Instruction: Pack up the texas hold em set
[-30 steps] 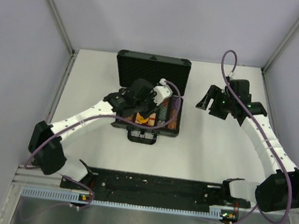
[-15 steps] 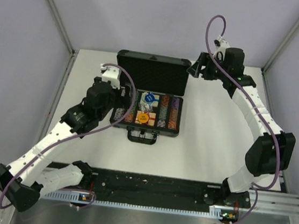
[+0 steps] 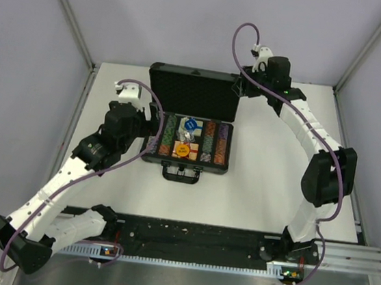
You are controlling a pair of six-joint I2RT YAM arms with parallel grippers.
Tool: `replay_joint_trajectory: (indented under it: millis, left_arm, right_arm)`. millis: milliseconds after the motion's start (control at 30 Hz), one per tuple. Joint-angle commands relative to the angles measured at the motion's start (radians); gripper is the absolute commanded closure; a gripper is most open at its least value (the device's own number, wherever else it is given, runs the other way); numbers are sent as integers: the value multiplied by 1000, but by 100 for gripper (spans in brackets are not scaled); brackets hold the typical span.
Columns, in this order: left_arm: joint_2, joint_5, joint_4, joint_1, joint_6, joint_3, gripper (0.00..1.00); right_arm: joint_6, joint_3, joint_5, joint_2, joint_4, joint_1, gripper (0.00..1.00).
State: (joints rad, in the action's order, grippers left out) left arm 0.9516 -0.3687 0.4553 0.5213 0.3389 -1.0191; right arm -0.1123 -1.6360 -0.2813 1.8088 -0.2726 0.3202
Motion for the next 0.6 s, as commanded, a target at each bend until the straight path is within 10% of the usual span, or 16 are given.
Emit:
replay_joint_trajectory:
  millis: [0, 367, 567]
  left_arm:
    - [-11, -12, -4, -10, 15, -18, 6]
    - [-19, -1, -7, -32, 11, -16, 6]
    - [-19, -4, -7, -38, 26, -21, 6]
  right_arm:
    - [68, -82, 16, 6, 35, 34, 57]
    - [152, -19, 184, -58, 30, 105, 99]
    - [171, 134, 255, -183, 87, 128, 100]
